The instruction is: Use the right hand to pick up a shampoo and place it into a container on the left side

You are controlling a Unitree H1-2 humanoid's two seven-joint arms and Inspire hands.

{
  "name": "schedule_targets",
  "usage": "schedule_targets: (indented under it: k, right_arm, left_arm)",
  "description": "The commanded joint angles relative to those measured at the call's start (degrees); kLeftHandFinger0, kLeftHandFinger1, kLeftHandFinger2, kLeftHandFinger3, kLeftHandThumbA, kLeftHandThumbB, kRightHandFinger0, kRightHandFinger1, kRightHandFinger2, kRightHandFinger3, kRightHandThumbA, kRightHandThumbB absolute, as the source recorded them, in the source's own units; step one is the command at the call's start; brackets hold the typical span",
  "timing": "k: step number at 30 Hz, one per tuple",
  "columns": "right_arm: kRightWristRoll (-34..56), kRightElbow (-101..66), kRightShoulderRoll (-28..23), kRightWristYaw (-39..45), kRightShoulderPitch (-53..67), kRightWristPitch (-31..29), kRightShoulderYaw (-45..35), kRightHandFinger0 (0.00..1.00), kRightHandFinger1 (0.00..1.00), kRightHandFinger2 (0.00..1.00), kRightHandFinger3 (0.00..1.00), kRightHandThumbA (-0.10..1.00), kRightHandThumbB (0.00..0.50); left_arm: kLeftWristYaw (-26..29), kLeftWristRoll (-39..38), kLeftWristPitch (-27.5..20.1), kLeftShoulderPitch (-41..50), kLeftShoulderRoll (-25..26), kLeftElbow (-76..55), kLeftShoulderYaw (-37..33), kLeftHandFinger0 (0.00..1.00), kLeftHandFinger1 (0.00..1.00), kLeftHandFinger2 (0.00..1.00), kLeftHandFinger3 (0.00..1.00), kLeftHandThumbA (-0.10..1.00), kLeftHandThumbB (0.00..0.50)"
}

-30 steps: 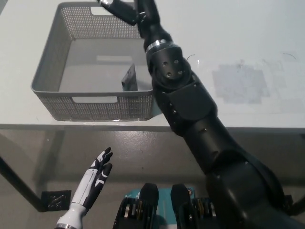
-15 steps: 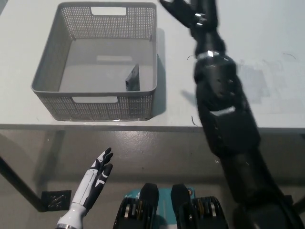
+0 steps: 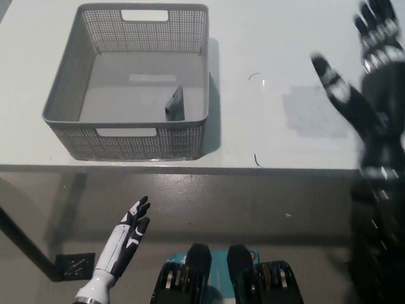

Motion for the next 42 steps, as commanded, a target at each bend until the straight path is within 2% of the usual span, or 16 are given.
schedule_targets:
  k: [1, 3, 7, 8, 9, 11, 13, 14, 18, 20, 22, 25, 27, 31, 33, 42]
  right_arm:
    - [8.2, -7.0, -1.8, 4.3, 4.3, 0.5, -1.0, 1.00, 1.00, 1.00, 1.00, 0.94, 0.266]
    - [8.6, -4.0, -2.3, 5.2, 10.9, -1.4, -1.6, 1.00, 1.00, 1.00, 1.00, 0.96, 0.221]
    - [8.8, -3.7, -2.3, 5.6, 11.2, -1.7, -1.7, 1.00, 1.00, 1.00, 1.00, 0.97, 0.217]
    - [9.3, 1.4, -2.6, 7.6, 14.6, -4.1, -1.2, 1.00, 1.00, 1.00, 1.00, 0.99, 0.189]
    - [9.4, 2.9, -2.5, 8.0, 15.4, -5.1, -1.2, 1.00, 1.00, 1.00, 1.00, 0.99, 0.187]
    - [9.9, 5.2, -2.0, 8.5, 16.5, -5.9, -1.3, 1.00, 1.00, 1.00, 1.00, 1.00, 0.188]
    - [10.4, 7.2, -1.4, 9.0, 17.5, -7.1, -1.3, 1.00, 1.00, 1.00, 1.00, 0.99, 0.157]
    - [10.5, 7.8, -1.2, 9.3, 17.9, -7.2, -1.3, 1.00, 1.00, 1.00, 1.00, 0.99, 0.159]
    - [8.9, 12.0, -0.2, 10.2, 20.2, -9.0, -0.5, 1.00, 1.00, 1.00, 1.00, 0.96, 0.107]
    - [9.3, 13.9, 0.0, 11.4, 21.2, -9.4, 0.3, 1.00, 1.00, 1.00, 1.00, 0.93, 0.073]
    - [7.6, 15.7, 0.0, 11.6, 21.6, -10.1, 1.0, 1.00, 1.00, 1.00, 1.00, 0.94, 0.055]
    - [7.3, 16.9, 0.5, 11.5, 21.8, -9.0, 1.6, 1.00, 1.00, 1.00, 1.00, 0.90, 0.084]
    - [6.4, 17.1, 0.4, 11.3, 21.9, -8.8, 1.9, 1.00, 1.00, 1.00, 1.00, 0.89, 0.072]
    - [3.1, 19.0, -0.3, 11.2, 22.2, -10.4, 3.2, 1.00, 1.00, 1.00, 1.00, 0.96, 0.067]
    - [3.4, 19.3, -0.3, 11.3, 22.6, -9.0, 3.4, 1.00, 1.00, 1.00, 1.00, 0.96, 0.097]
    - [4.0, 21.9, -1.1, 13.6, 22.0, -8.7, 4.2, 1.00, 1.00, 1.00, 1.00, 0.97, 0.097]
  left_arm:
    - [-0.3, -0.6, -0.7, -1.1, 1.1, -1.6, 0.7, 1.00, 1.00, 1.00, 1.00, 1.00, 0.261]
    - [-0.1, 0.0, -0.7, -0.7, 1.1, -1.7, 0.6, 1.00, 1.00, 1.00, 1.00, 1.00, 0.258]
    - [-0.2, -0.1, -0.8, -0.7, 1.1, -1.7, 0.7, 1.00, 1.00, 1.00, 1.00, 1.00, 0.259]
    - [-0.2, -0.6, -1.3, -0.9, 1.0, -1.0, 0.8, 1.00, 1.00, 1.00, 1.00, 1.00, 0.230]
    - [-0.1, -0.6, -1.5, -1.1, 1.0, -0.7, 0.8, 1.00, 1.00, 1.00, 1.00, 1.00, 0.230]
    - [-0.1, -0.7, -1.3, -1.3, 0.9, -0.6, 0.8, 1.00, 1.00, 1.00, 1.00, 1.00, 0.244]
    - [-0.1, -0.8, -1.6, -1.3, 1.0, -0.3, 0.9, 1.00, 1.00, 1.00, 1.00, 1.00, 0.253]
    - [-0.1, -0.8, -1.7, -1.3, 1.0, -0.3, 0.9, 1.00, 1.00, 1.00, 1.00, 1.00, 0.256]
    - [-0.2, -1.3, -2.2, -1.2, 0.9, -0.1, 1.0, 1.00, 1.00, 1.00, 1.00, 1.00, 0.247]
    - [0.0, -1.1, -1.8, -1.2, 0.7, -0.1, 1.0, 1.00, 1.00, 1.00, 1.00, 1.00, 0.258]
    - [0.1, -1.4, -1.6, -1.1, 0.6, -0.3, 1.2, 1.00, 1.00, 1.00, 1.00, 1.00, 0.265]
    - [0.3, -1.7, -1.8, -1.4, 0.5, 0.2, 1.4, 1.00, 1.00, 1.00, 1.00, 1.00, 0.269]
    - [0.3, -1.6, -1.4, -1.5, 0.5, -0.1, 1.5, 1.00, 1.00, 1.00, 1.00, 1.00, 0.272]
    - [0.5, -1.2, -0.8, -1.5, 0.4, -0.4, 1.6, 1.00, 1.00, 1.00, 1.00, 1.00, 0.270]
    - [0.5, -1.5, -0.6, -1.5, 0.1, -0.6, 1.8, 1.00, 1.00, 1.00, 1.00, 1.00, 0.263]
    - [0.3, -1.0, -0.5, -1.4, 0.2, -1.3, 2.0, 1.00, 1.00, 1.00, 1.00, 1.00, 0.229]
